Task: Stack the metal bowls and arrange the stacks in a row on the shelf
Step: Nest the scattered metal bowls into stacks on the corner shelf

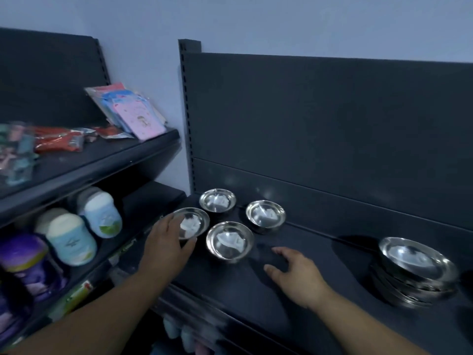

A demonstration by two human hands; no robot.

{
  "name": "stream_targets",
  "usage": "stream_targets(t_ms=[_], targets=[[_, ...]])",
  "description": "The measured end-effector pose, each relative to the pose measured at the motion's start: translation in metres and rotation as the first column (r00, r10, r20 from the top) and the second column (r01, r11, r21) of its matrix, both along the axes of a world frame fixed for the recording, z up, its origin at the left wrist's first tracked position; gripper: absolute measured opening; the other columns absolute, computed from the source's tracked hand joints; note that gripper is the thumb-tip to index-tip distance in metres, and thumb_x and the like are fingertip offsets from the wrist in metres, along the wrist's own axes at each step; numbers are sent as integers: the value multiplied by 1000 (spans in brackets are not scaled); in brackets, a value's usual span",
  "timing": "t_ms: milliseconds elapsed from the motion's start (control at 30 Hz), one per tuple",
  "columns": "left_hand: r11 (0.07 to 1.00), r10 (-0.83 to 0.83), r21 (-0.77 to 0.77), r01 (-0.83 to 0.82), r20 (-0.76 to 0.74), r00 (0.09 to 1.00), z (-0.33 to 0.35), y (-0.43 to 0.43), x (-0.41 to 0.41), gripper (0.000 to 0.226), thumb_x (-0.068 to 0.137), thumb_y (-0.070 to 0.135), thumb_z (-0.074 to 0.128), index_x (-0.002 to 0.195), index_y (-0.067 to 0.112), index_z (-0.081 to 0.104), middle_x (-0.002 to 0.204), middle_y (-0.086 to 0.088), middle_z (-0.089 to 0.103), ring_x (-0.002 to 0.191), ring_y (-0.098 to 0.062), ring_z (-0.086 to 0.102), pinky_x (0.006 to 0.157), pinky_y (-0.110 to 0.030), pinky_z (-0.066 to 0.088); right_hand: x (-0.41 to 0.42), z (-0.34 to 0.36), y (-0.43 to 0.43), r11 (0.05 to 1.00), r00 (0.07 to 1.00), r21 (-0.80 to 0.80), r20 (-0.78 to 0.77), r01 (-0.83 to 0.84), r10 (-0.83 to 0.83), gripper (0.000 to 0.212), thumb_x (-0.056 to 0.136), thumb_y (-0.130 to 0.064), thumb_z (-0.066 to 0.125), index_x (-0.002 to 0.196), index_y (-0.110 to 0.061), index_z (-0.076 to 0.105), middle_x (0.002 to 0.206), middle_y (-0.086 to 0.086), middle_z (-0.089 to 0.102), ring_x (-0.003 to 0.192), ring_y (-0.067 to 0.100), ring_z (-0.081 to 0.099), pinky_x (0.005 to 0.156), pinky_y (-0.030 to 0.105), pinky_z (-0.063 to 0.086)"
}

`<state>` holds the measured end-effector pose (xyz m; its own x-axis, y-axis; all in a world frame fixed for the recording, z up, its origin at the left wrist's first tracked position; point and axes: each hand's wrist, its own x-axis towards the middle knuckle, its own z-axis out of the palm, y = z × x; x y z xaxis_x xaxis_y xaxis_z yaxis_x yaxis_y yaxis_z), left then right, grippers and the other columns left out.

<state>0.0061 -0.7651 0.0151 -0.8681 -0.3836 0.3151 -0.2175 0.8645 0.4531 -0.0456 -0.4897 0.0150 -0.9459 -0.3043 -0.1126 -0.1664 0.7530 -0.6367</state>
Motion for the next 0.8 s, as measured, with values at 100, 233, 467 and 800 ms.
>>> stream_targets(t_ms=[100,233,467,800], targets=[[998,-7,59,4,53,999,-3,-37,-11,60,82,31,72,136,13,51,144,-17,45,135,-32,37,113,-41,29,-11,-2,-37,996,997,-45,25,79,-77,65,85,-50,64,141,-25,42,138,-1,55,126,16,52,106,27,40],[991,-64,121,49,125,990,-9,-69,-24,66,86,35,67,143,13,41,152,-14,33,141,-30,27,115,-39,24,-21,-6,-72,978,980,-86,83,190,-183,74,87,-51,61,147,-19,32,140,-1,55,126,19,54,106,32,42],[940,-132,339,35,268,954,-15,-91,-42,82,88,40,61,152,15,17,157,-11,25,143,-26,28,115,-36,26,-27,-14,-96,921,914,-94,193,379,-357,50,87,-37,63,133,-19,51,116,0,66,104,25,65,85,33,53],[741,-230,672,11,238,944,-22,-70,-43,32,86,27,65,114,34,50,96,11,65,75,-20,70,76,-41,59,-27,-5,-74,751,839,-384,331,538,-432,17,88,-22,60,99,-13,71,84,9,73,65,22,69,55,32,57]])
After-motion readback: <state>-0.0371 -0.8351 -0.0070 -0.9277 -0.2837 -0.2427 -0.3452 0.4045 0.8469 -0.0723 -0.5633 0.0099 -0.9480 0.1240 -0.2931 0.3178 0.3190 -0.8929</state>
